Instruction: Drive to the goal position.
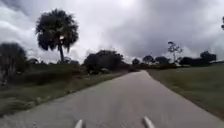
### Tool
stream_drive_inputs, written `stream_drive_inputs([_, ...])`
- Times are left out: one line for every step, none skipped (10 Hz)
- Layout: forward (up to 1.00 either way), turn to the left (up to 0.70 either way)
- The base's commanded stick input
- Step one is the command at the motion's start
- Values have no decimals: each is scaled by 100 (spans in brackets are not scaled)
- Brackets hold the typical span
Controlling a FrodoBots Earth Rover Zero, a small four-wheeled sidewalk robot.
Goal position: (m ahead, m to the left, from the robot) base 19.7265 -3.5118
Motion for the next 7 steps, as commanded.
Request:
stream_drive_inputs([85, -34])
stream_drive_inputs([85, -34])
stream_drive_inputs([85, -34])
stream_drive_inputs([85, -34])
stream_drive_inputs([85, -34])
stream_drive_inputs([85, -34])
stream_drive_inputs([85, -20])
